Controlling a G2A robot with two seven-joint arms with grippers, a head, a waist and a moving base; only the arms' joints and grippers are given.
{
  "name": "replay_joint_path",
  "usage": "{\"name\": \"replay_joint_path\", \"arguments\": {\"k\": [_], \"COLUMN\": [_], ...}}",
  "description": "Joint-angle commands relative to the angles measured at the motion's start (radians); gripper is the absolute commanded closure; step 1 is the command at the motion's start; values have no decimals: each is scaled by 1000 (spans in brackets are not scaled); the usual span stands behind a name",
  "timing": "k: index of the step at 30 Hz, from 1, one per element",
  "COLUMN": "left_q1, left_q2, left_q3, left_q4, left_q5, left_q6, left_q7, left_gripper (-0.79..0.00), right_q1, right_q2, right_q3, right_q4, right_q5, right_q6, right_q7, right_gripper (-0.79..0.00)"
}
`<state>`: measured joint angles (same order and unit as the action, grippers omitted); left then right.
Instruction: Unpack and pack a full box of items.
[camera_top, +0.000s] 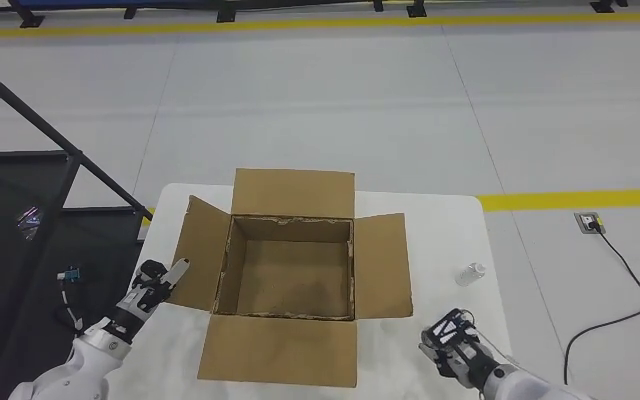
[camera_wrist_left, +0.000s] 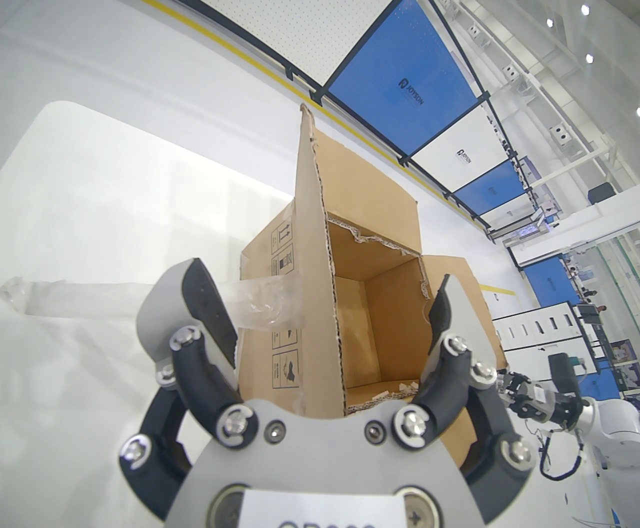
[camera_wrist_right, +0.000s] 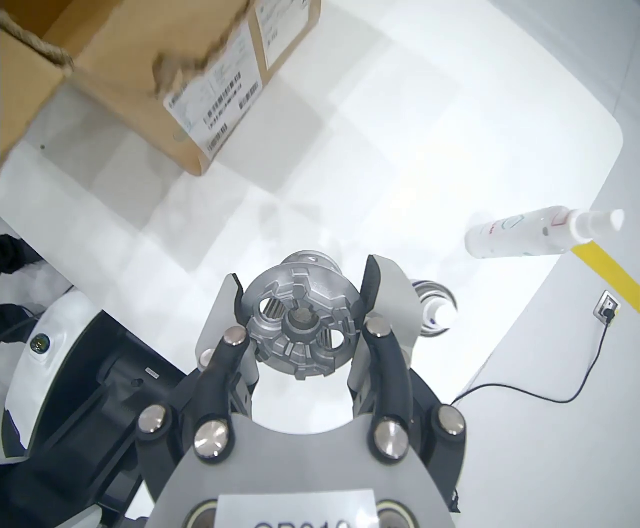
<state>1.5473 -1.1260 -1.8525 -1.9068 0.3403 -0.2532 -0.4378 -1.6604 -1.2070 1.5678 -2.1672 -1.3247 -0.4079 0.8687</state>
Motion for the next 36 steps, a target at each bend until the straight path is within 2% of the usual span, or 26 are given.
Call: {"name": "replay_joint_path", "arguments": {"k": [1, 5, 11, 14, 19, 21, 23, 26, 32, 36], "left_q1": [0, 0, 0, 0, 0, 0, 0, 0, 0, 0], "left_q2": [0, 0, 0, 0, 0, 0, 0, 0, 0, 0], "left_q3": [0, 0, 0, 0, 0, 0, 0, 0, 0, 0], "left_q4": [0, 0, 0, 0, 0, 0, 0, 0, 0, 0], "left_q5": [0, 0, 0, 0, 0, 0, 0, 0, 0, 0], "left_q6": [0, 0, 0, 0, 0, 0, 0, 0, 0, 0], "left_q7": [0, 0, 0, 0, 0, 0, 0, 0, 0, 0], "left_gripper": [-785, -785, -785, -785, -785, -785, -785, -785, -785, -785], "right_q1": [17, 76, 141, 158, 169, 172, 172, 164, 139, 75], "right_q2": [-1, -4, -5, -4, -2, -1, 1, 3, 8, 11], "right_q3": [-37, -105, -131, -141, -145, -147, -144, -139, -110, -15], "right_q4": [33, 124, 236, 261, 270, 268, 263, 239, 170, 26], "right_q5": [-44, -73, -72, -75, -79, -73, -72, -67, -70, 6], "right_q6": [20, 41, 50, 51, 47, 42, 42, 43, 68, 120], "right_q7": [11, 18, 9, 14, 29, 32, 37, 42, 42, 15], "right_gripper": [0, 0, -18, -197, -379, -489, -677, -785, -785, -785]}}
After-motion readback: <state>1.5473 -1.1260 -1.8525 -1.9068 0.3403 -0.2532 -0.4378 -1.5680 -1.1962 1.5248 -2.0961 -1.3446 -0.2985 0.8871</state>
